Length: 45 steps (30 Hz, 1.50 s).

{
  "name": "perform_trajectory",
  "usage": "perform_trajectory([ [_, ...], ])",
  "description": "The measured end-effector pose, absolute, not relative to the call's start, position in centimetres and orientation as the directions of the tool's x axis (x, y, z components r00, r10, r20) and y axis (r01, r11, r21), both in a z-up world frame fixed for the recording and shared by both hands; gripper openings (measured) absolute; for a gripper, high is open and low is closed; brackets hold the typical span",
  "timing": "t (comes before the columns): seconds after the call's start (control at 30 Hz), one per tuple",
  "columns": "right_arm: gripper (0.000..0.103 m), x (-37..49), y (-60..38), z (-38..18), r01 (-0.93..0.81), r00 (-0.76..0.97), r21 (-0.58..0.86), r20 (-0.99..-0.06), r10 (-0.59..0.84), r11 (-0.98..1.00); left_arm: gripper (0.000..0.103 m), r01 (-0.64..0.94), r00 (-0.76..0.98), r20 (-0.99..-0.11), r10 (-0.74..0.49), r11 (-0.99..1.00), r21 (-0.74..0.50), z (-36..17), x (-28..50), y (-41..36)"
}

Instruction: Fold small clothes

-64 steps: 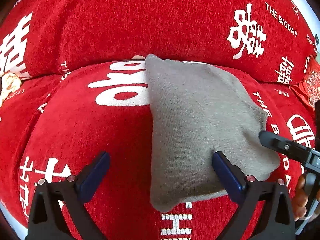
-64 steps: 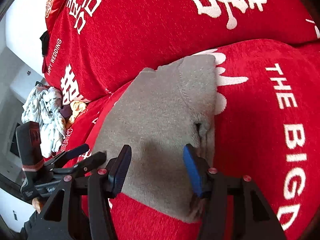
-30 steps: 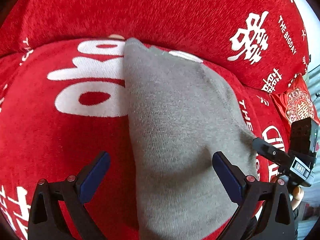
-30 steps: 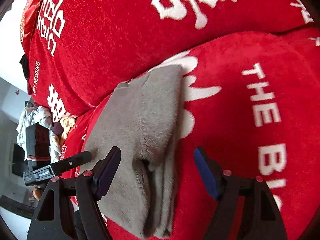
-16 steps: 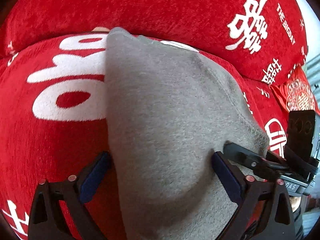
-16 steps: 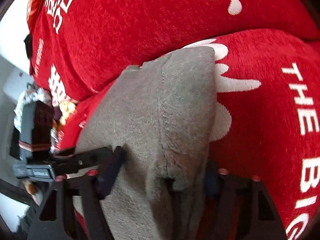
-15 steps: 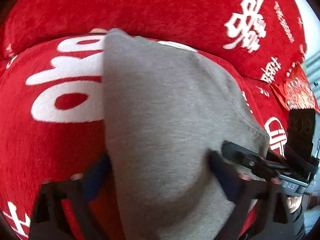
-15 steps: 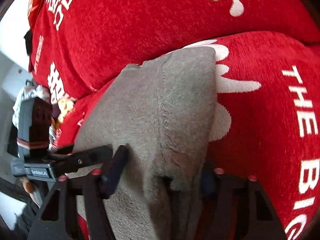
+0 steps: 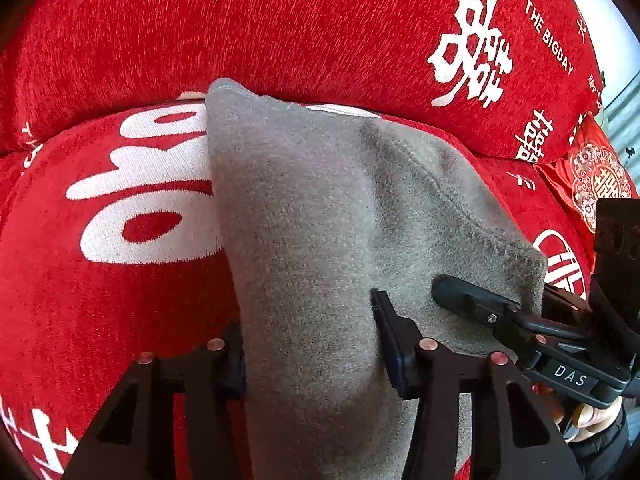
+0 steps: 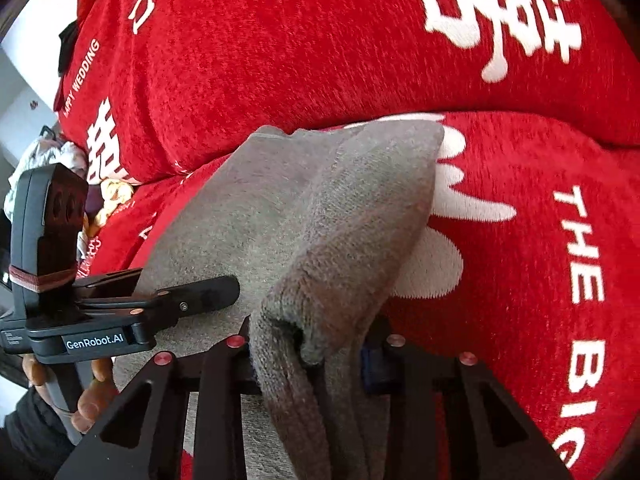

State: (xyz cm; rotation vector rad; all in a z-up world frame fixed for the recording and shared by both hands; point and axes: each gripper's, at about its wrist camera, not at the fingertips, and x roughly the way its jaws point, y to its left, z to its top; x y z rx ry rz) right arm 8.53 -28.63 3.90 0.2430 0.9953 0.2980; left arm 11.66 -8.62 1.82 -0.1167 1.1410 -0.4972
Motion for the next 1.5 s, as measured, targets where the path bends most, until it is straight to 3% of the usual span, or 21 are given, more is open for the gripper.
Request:
perform_trajectory([
  [0.23,0.032,7.5,-27.9,5.4,-0.151,0.529,0.307,-0.777,0.340,0.939,0.045,0.335,0.346,-0.839,-0.420,0.891,-0.308,2.8,10.9,-8.6],
  [0.9,0.032,1.6,-24.0,10.0,-0.208,0.577,0.263,-0.745,0.335,0.942,0.045,0.336,0.428,-0.810,-0.401,0.902,-0.269,6.9,4.3,-5.6],
  [1.5,0.032,-3.1,-20.4,9.3,-0.227,0.573,0.260,-0.743,0.345,0.939,0.045,0.313,0.450,-0.813,-0.370,0.918,-0.244,6.3,-1.6,-2.2],
])
